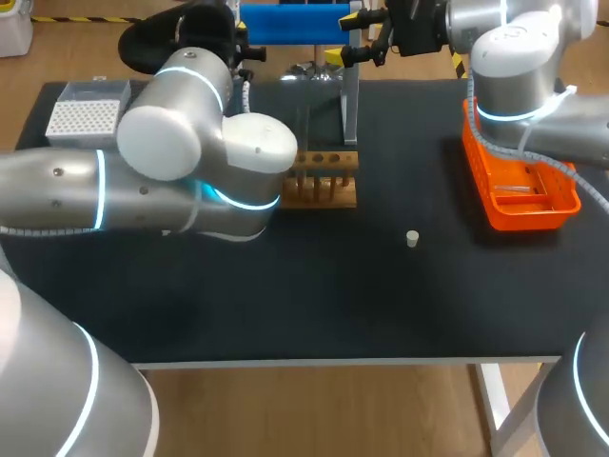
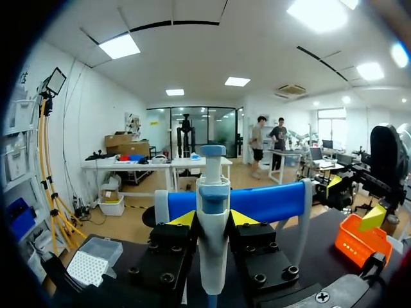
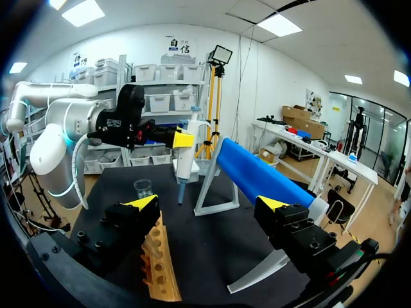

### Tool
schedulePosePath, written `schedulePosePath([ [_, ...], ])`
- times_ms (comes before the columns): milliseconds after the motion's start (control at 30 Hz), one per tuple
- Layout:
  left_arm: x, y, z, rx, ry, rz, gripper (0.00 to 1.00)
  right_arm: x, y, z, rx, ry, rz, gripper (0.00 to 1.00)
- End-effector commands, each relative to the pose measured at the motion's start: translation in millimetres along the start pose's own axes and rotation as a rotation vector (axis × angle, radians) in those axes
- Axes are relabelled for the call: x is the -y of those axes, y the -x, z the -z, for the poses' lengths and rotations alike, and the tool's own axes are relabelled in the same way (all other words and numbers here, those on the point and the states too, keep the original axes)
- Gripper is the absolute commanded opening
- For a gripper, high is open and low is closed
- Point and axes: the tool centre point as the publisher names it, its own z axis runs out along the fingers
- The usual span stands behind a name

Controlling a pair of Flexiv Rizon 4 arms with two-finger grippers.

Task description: Invert the test tube, pick up the pipette, mount the tip to pipette, aspirate from beaker and dispense into the tube, eject the tip, return the pipette, and cap with the stopper.

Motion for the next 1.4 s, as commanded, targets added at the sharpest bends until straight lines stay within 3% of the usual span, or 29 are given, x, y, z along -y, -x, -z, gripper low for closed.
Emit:
schedulePosePath([
  [33, -2.0, -3.8, -10.6, 0.055, 0.002, 0.003, 0.00, -0.3, 1.0, 0.8, -0.004, -0.003, -0.001, 1.00],
  [1400, -5.6, 6.8, -51.9, 0.044, 0.085, 0.005, 0.00, -0.3, 1.0, 0.8, -0.004, -0.003, -0.001, 1.00],
])
